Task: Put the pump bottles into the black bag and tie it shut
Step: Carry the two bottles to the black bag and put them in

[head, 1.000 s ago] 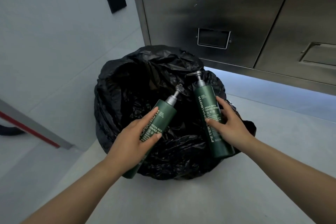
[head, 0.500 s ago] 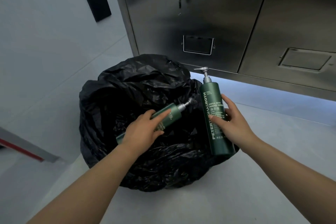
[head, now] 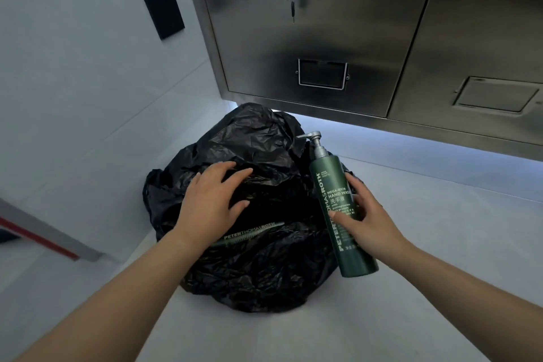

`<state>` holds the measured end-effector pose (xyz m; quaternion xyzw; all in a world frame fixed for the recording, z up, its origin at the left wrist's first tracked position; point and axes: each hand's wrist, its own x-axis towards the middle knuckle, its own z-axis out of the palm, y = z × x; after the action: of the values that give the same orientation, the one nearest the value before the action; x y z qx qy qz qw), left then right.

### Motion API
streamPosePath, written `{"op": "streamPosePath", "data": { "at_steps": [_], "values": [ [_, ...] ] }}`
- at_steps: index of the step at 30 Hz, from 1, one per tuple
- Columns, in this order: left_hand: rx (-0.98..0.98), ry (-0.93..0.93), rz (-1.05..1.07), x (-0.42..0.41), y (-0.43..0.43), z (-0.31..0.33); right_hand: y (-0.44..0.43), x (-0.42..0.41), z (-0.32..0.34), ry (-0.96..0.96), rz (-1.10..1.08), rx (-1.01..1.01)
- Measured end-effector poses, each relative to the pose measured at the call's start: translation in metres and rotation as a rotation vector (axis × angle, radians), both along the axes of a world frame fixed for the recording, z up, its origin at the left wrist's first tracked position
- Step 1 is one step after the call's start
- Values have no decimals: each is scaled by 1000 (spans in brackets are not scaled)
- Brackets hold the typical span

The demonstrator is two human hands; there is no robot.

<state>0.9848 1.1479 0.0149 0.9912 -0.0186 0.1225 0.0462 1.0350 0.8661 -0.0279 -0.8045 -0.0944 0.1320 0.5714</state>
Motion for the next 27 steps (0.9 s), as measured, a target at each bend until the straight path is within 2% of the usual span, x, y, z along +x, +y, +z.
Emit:
{"op": "streamPosePath", "data": {
  "at_steps": [4, 7, 10, 12, 14, 17, 21, 24, 27],
  "values": [
    [10, 88, 13, 18, 10, -14, -2, -16, -7, 22, 60, -60],
    [-28, 109, 14, 17, 15, -31, -4, -21, -11, 3, 12, -59],
    [16, 53, -141, -6, 8, -53, -3, -28, -19, -16, -46, -51],
    [-43, 34, -247, -26, -1, -71, 0, -33, -25, 3, -57, -50],
    [-128, 110, -289, -43, -8, -90, 5, -40, -30, 22, -62, -50],
    [-285, 278, -169, -48, -13, -112, 7, -48, -35, 31, -84, -58],
    [-504, 327, -1, -35, -21, -127, -6, -50, -35, 46, -92, -62],
    [-604, 408, 31, -28, -28, -132, -16, -49, -32, 47, -101, -65],
    [-613, 389, 66, -26, -39, -135, -24, -46, -30, 43, -110, -60]
  ]
}}
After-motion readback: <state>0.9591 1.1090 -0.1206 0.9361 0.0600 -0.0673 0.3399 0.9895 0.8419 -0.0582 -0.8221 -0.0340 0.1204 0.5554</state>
